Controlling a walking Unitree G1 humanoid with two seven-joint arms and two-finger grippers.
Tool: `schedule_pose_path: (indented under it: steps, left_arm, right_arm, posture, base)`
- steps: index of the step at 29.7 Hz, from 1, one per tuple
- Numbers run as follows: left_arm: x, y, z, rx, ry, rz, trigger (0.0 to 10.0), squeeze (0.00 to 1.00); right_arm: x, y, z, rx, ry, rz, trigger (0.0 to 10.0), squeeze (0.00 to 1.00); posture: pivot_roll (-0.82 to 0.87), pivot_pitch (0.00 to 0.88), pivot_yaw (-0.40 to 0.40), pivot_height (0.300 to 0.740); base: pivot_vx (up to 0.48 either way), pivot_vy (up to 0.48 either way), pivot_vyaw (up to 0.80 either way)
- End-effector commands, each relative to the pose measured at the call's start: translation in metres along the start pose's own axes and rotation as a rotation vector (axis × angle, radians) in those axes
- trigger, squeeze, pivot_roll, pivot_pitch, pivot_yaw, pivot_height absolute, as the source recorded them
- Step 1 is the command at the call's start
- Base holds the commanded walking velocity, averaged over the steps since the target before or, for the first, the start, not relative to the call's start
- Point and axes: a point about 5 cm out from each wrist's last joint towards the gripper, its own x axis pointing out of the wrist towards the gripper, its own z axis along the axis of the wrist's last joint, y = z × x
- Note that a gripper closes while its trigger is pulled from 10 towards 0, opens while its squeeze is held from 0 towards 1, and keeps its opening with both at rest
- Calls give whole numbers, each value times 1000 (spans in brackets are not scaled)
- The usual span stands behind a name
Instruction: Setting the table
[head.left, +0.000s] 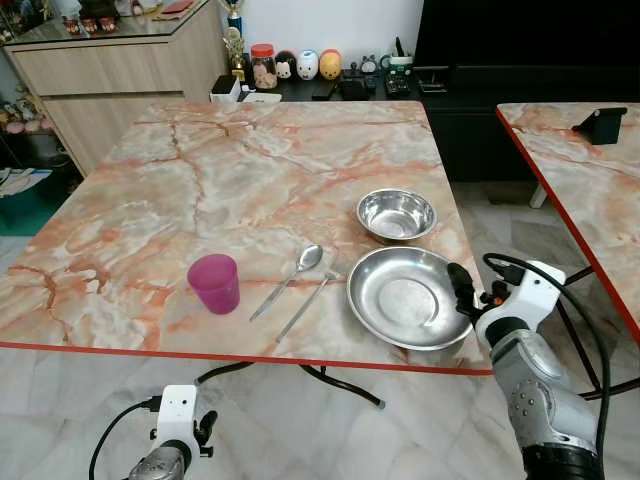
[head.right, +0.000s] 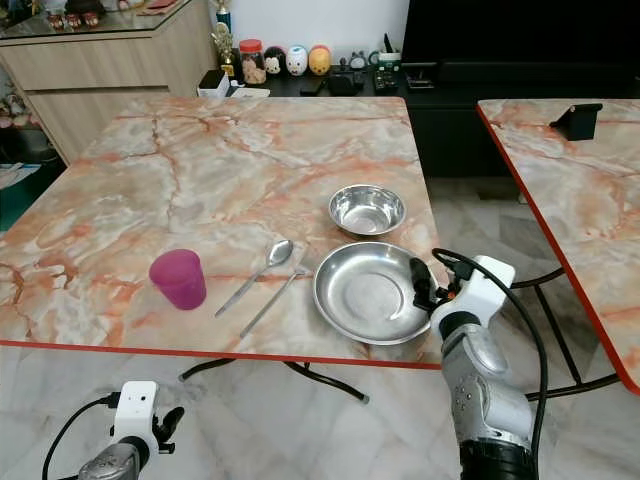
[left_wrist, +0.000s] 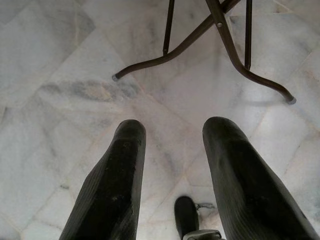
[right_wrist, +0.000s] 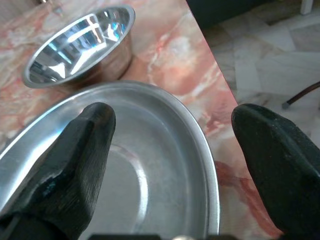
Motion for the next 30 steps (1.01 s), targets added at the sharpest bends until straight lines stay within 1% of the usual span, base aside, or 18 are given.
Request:
schedule_pose_path:
  steps: [1, 5, 9, 12, 15, 26, 27, 29, 30]
  left_arm:
    - [-1, 4, -2, 13, 2, 9, 10000, 0]
    - [-2, 5, -3, 11, 4, 14, 10000, 0]
    - [-2, 5, -4, 12, 7, 14, 10000, 0]
    - [-2, 5, -3, 10, 4, 14, 10000, 0]
    - [-2, 5, -2, 9, 2, 14, 10000, 0]
    - [-1, 5, -1, 8, 3, 18, 10000, 0]
    - [-1, 5, -2, 9, 5, 19, 10000, 0]
    - [-1, 5, -2, 10, 6, 20, 10000, 0]
    - [-1, 5, -2, 10, 7, 21, 10000, 0]
  right_arm:
    - [2, -1, 3, -2, -8, -4, 10000, 0]
    - [3, -5, 4, 9, -15, -18, 10000, 0]
    - [5, -7, -2, 17, 9, -32, 10000, 0]
    - [6, -4, -5, 40, 25, -21, 10000, 0]
    - [8, -2, -9, 26, 50, -10, 10000, 0]
    - [12, 2, -14, 15, 66, 3, 10000, 0]
    - [13, 3, -14, 11, 70, 4, 6039, 0]
    - [14, 3, -16, 4, 77, 5, 4157, 0]
    - [14, 4, -17, -4, 83, 6, 4157, 0]
  posture:
    - [-85, 0, 52, 740]
    - [-84, 0, 54, 740]
    - [-89, 0, 57, 740]
    - [-84, 0, 56, 740]
    - [-85, 0, 55, 740]
    - [-80, 0, 53, 740]
    - [-80, 0, 53, 740]
    - [-77, 0, 52, 740]
    - [-77, 0, 52, 740]
  base:
    - [0, 0, 0]
    - [0, 0, 0]
    - [0, 0, 0]
    - [0, 0, 0]
    - [0, 0, 0]
    - [0, 0, 0]
    - [0, 0, 0]
    - [0, 0, 0]
    - [0, 0, 0]
